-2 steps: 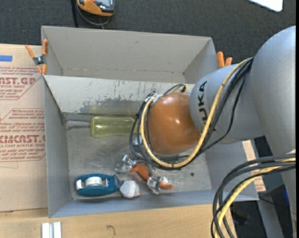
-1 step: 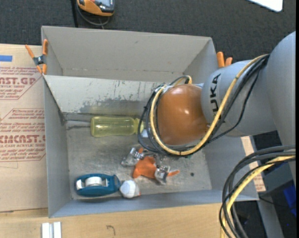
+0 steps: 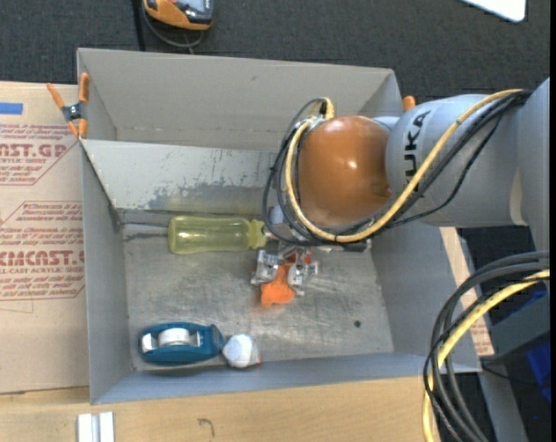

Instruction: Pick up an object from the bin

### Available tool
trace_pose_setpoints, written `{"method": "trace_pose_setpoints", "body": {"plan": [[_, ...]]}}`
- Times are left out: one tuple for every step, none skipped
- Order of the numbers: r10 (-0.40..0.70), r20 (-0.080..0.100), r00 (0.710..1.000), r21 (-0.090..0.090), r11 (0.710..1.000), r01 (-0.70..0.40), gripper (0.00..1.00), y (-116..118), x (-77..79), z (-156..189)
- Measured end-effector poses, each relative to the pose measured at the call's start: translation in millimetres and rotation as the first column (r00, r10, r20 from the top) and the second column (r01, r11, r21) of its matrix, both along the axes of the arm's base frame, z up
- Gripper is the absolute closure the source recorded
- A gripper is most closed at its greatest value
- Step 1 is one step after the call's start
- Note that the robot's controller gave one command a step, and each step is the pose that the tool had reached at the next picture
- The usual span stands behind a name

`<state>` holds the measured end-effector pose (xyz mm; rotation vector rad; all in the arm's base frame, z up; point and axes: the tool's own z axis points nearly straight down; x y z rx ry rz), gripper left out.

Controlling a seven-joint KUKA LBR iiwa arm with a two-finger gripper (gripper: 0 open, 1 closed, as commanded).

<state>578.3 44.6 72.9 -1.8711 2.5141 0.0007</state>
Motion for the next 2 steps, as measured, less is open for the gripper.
{"method": "trace_pose_setpoints", "body": {"plan": [[0.0, 0.0, 1.0, 0.0, 1.0, 0.0, 1.0, -0.1, 0.0, 0.0], [-0.007, 0.0, 1.0, 0.003, 1.0, 0.007, 1.0, -15.5, 0.8, -0.2]]}}
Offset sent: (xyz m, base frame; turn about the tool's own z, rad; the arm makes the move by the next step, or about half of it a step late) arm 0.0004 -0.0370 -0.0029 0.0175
